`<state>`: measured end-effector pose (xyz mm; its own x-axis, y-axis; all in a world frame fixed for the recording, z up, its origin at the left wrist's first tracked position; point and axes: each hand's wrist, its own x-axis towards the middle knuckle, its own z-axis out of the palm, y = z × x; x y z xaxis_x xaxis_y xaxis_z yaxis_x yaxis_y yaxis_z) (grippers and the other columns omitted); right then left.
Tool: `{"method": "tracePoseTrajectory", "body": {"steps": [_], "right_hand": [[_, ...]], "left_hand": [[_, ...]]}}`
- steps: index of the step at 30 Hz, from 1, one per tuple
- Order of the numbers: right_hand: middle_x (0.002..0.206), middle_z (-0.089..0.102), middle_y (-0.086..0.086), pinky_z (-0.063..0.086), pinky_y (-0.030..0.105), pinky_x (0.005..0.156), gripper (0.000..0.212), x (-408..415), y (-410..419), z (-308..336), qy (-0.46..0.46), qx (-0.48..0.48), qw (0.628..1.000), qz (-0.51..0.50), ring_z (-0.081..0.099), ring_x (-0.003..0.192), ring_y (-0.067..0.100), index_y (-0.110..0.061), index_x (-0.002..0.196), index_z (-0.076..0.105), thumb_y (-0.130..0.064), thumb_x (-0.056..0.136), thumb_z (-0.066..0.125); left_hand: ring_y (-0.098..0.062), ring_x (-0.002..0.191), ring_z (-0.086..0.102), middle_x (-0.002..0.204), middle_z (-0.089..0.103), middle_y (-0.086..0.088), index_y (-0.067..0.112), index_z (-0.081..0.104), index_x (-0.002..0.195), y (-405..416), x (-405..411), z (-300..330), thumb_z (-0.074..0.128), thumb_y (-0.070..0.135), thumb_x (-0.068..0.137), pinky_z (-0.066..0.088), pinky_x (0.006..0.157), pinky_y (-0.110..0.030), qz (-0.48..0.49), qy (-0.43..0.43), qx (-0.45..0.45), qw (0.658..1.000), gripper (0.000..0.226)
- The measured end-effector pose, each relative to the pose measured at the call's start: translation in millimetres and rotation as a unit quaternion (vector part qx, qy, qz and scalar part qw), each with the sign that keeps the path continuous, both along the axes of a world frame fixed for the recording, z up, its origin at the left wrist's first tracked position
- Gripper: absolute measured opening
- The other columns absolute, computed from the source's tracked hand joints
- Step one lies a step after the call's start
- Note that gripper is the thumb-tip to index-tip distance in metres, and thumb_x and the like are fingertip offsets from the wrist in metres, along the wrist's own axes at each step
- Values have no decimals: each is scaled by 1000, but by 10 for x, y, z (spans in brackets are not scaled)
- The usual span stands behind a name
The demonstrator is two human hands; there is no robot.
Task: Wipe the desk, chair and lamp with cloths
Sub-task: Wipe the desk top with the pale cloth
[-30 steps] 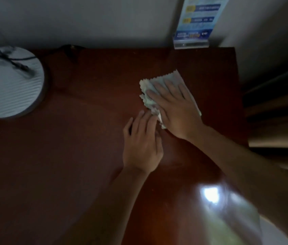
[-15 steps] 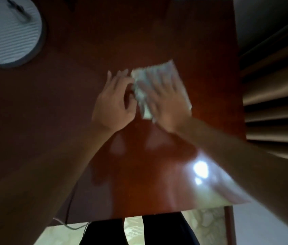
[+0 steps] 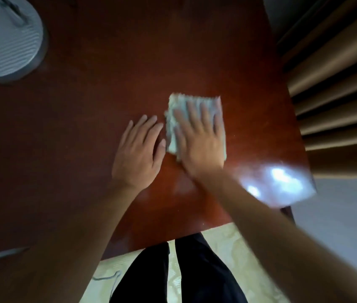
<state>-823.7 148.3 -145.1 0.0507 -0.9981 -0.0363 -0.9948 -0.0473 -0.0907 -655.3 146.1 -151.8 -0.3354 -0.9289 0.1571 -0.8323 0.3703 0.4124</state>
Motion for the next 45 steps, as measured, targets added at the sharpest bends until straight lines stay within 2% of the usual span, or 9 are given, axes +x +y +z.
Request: {"method": "tracePoseTrajectory", "body": {"steps": [4,7,13,19,26,30,33,39,45], "right_hand": [[163,26,0,12,50,124,49,321,1165,1,-51,23,998,37,12,153,26,-32,155,29,-42,107,25],[164,21,0,9,51,124,50,25,855,48,-5,50,997,63,11,153,27,-34,156,26,-44,107,22],[166,17,1,-1,49,123,50,-273,177,50,-17,17,984,-176,7,154,29,-36,157,21,-42,107,21],[162,28,-2,10,50,124,49,99,1168,35,-25,52,998,7,18,152,29,-38,154,29,-44,105,27],[167,13,-2,6,47,122,50,-1013,525,88,-30,25,943,-331,6,154,25,-37,157,16,-42,107,19],[161,30,0,16,51,123,48,-270,1107,52,-58,5,983,-173,18,152,30,-34,153,34,-42,106,30],[161,28,-3,13,49,124,49,-719,1163,48,-34,34,996,-81,18,152,28,-35,153,33,-44,105,27],[165,18,-1,4,45,123,49,-1622,549,75,-15,17,956,-293,9,154,26,-35,156,23,-41,108,20],[163,27,3,12,51,124,50,-1034,1195,23,-26,41,975,-215,12,153,30,-34,154,32,-44,107,19]], "left_hand": [[-27,140,42,142,55,-8,9,57,133,12,1,-10,46,28,102,24,120,-47,-11,0,-9,1000,38],[-28,139,43,141,57,-8,10,58,131,0,-1,-11,47,28,102,25,119,-49,-15,4,-14,1000,36],[-28,139,42,140,57,-6,14,56,132,-7,-10,-21,51,25,100,24,119,-49,-15,-4,-13,1000,34],[-28,139,41,142,55,-7,14,56,132,-1,-68,11,44,24,98,24,118,-49,-16,-15,3,1000,38],[-27,141,39,147,50,-7,14,51,138,99,-529,220,43,28,98,29,115,-50,-72,-28,13,997,42],[-28,139,43,145,52,-8,11,55,135,70,-804,253,43,27,95,33,112,-50,-97,-27,25,995,44],[-27,140,41,146,51,-8,13,53,136,69,-971,204,39,30,96,34,112,-51,-125,-41,34,991,46],[-26,141,39,148,49,-8,15,50,138,-4,-1115,137,38,30,97,31,114,-49,-118,-54,40,991,45],[-25,141,39,147,50,-9,12,53,134,-231,-1077,93,39,30,97,27,115,-49,-81,-50,29,995,44]]}}
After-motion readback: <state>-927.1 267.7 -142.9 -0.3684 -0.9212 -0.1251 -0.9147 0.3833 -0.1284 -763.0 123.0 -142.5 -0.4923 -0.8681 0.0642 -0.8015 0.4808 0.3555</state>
